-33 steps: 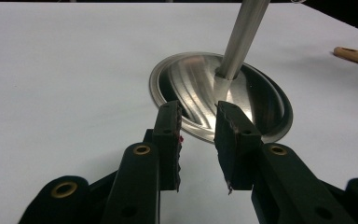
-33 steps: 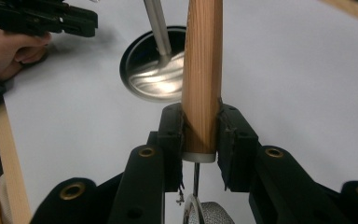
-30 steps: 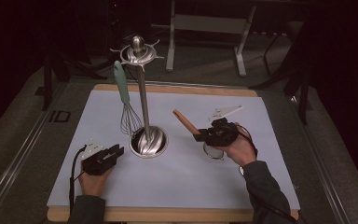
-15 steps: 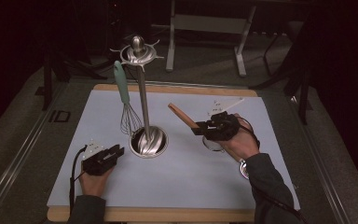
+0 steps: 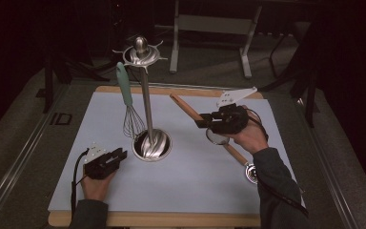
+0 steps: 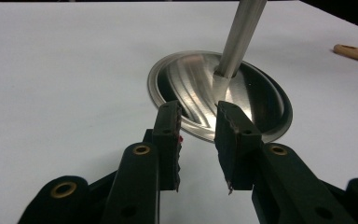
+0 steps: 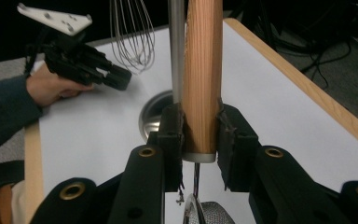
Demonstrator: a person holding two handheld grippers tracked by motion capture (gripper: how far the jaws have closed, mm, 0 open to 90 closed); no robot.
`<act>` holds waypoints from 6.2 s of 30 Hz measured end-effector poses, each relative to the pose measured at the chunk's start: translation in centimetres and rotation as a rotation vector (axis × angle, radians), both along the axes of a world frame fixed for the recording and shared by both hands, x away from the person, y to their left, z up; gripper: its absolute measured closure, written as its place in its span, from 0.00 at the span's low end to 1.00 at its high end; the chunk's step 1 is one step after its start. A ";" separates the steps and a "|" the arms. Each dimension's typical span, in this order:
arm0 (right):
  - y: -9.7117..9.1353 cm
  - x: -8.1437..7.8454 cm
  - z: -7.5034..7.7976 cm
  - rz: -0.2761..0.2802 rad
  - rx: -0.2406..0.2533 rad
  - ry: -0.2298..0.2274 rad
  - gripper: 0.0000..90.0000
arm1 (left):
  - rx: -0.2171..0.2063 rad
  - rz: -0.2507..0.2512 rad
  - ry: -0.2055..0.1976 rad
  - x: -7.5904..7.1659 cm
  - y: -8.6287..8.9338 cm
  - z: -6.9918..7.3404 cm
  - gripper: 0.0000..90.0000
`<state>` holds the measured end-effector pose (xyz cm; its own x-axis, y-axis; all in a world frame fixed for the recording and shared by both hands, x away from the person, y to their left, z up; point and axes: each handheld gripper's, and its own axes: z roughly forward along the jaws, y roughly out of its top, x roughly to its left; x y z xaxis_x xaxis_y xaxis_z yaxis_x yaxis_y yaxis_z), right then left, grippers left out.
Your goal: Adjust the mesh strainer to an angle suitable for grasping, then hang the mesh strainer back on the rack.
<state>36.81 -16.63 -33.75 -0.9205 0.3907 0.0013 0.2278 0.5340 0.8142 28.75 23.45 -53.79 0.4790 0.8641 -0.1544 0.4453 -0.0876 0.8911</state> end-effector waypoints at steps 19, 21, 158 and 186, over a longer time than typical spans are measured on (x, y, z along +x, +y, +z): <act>1.9 -1.4 4.4 0.102 0.108 -0.060 0.81 | -0.004 0.000 -0.001 0.0 0.1 0.0 0.79; 2.0 -1.4 4.7 0.105 0.111 -0.068 0.81 | -0.004 -0.001 -0.001 0.0 0.1 0.0 0.79; 7.9 0.5 4.3 0.034 -0.008 -0.067 0.76 | -0.022 0.009 -0.018 -0.1 0.2 0.2 0.77; 3.9 -0.6 -2.9 -0.103 -0.100 -0.012 0.77 | -0.159 -0.011 -0.248 -1.9 0.0 7.7 1.00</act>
